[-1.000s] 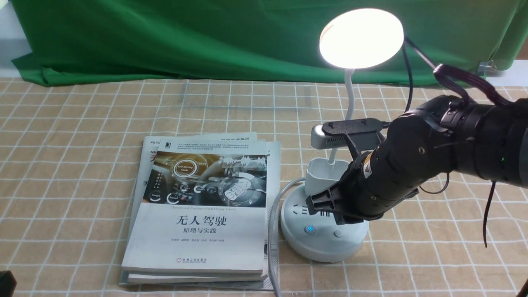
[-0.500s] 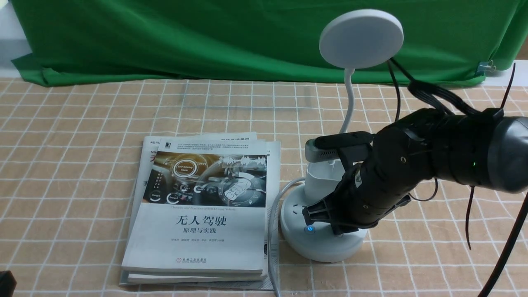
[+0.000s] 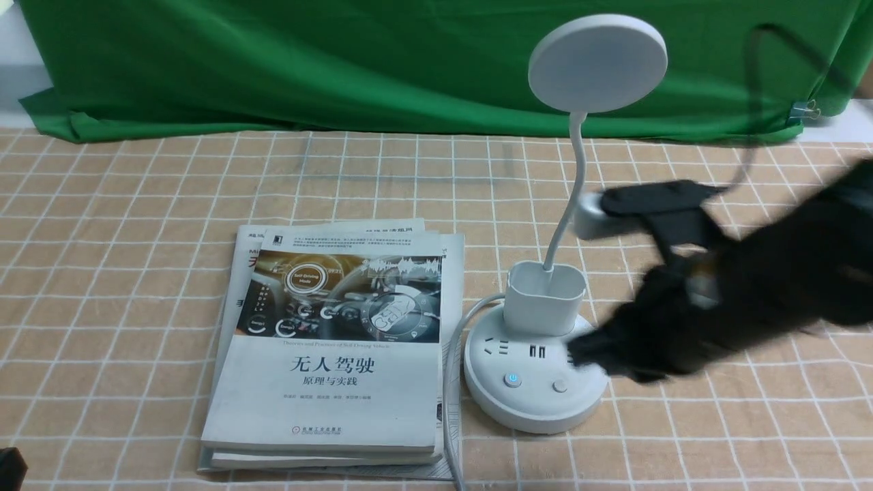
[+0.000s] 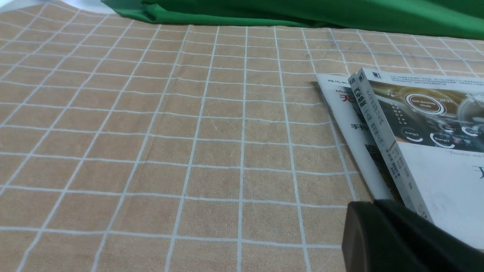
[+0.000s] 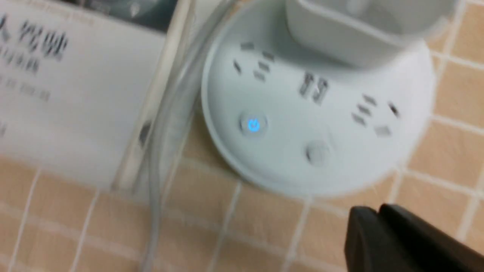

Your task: Turn off the desk lamp on the light coffee tablecloth by hand.

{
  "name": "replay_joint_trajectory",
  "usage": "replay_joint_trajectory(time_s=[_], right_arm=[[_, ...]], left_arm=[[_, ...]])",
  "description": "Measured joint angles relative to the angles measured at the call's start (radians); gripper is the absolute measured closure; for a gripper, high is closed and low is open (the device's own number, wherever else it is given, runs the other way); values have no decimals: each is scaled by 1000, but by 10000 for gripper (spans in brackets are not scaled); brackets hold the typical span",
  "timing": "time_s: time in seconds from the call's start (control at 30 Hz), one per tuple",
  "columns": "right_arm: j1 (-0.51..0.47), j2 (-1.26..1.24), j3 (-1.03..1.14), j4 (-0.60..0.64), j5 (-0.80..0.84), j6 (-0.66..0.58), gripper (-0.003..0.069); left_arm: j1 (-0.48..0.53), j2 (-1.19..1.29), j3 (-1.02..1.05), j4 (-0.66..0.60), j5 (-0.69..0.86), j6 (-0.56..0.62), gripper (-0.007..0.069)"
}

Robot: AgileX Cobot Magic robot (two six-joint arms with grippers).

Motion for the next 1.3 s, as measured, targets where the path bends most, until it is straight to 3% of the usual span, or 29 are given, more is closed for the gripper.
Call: replay_joint_trajectory(time_s=[0.37,0.73,0.9,1.07,1.3], right_arm=[[0,-441,128,8,31,-7,587],[-10,-629,137,8,-37,-26,583],[-188,-747,278,19,-97,-162,634],[-418,-947,533,21,-269,-182,637],[-546,-1210,807,8,-473,-268,633]], left_arm=[[0,0,0,0,0,1,620],[0,0,0,0,0,1,620],[0,0,0,0,0,1,620],[0,0,0,0,0,0,620],[0,0,0,0,0,0,620]])
